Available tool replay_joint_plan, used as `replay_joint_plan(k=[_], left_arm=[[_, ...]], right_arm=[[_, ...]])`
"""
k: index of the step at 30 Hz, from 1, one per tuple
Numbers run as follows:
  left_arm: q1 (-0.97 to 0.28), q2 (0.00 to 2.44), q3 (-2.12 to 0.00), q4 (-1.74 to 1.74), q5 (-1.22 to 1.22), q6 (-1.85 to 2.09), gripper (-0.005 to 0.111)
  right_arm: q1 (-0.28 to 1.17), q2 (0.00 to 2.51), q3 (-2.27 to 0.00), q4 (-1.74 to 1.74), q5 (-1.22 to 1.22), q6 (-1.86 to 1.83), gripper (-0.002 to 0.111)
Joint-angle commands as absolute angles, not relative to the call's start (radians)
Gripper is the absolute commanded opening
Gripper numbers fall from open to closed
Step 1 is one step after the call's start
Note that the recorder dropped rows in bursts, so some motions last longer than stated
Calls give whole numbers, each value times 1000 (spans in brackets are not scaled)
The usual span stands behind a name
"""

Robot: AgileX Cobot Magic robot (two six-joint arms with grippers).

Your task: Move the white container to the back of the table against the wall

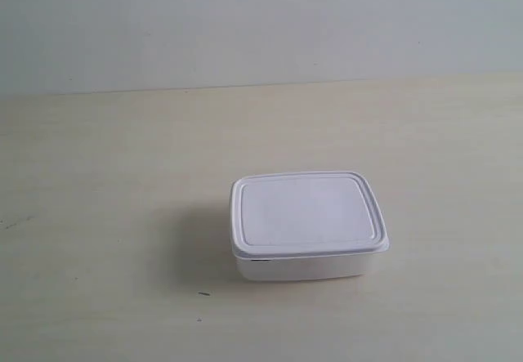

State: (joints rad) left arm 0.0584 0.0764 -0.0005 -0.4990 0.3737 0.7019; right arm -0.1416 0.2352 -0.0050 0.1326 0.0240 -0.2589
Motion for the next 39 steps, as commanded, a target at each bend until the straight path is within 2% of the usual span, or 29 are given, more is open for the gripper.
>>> replay_joint_plan(k=[1,9,16,20,22,28,39], left_arm=[[60,73,0,-497,378,703,0],[60,73,0,-505,378,701,0],[60,73,0,-328,313,826,0],[60,73,0,-621,260,832,0],[60,73,0,-639,233,827,0],[60,73,0,-1152,173,827,0],[60,73,0,-1166,176,831,0]], right_arm=[[-145,230,0,122,-22,-261,0],[-145,230,0,132,-89,-261,0],[-145,230,0,179,-97,-230,0],[-145,230,0,321,-102,-62,0],[-145,230,0,328,-102,-41,0],[-145,230,0,328,-108,12,0],[-145,230,0,328,-111,12,0]])
